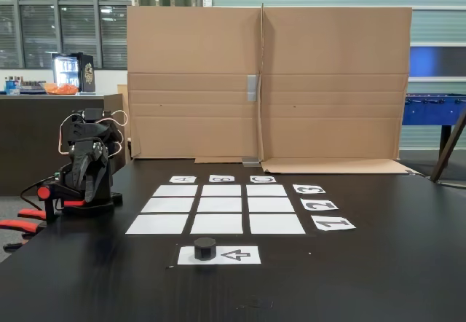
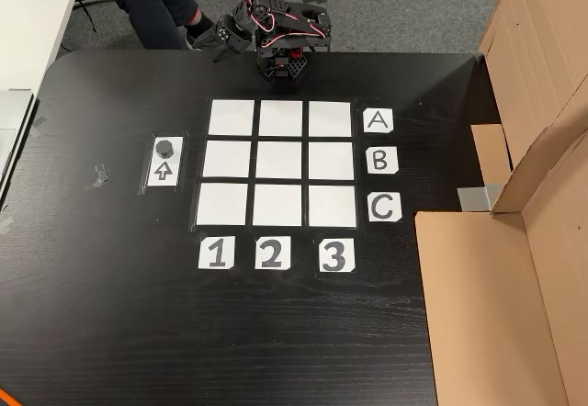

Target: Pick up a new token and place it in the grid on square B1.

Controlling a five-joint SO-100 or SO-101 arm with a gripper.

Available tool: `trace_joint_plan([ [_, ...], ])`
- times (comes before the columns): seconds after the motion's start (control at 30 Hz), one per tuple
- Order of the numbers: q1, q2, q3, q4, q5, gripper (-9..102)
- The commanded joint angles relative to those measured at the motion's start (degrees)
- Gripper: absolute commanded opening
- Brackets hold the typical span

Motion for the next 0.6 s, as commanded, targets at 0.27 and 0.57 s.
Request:
trace_joint_plan([
  [0.27, -1.0, 0.2, -0.7, 0.3, -0.2, 19],
  [0.57, -1.0, 0.2, -0.8, 0.3, -0.4, 19],
])
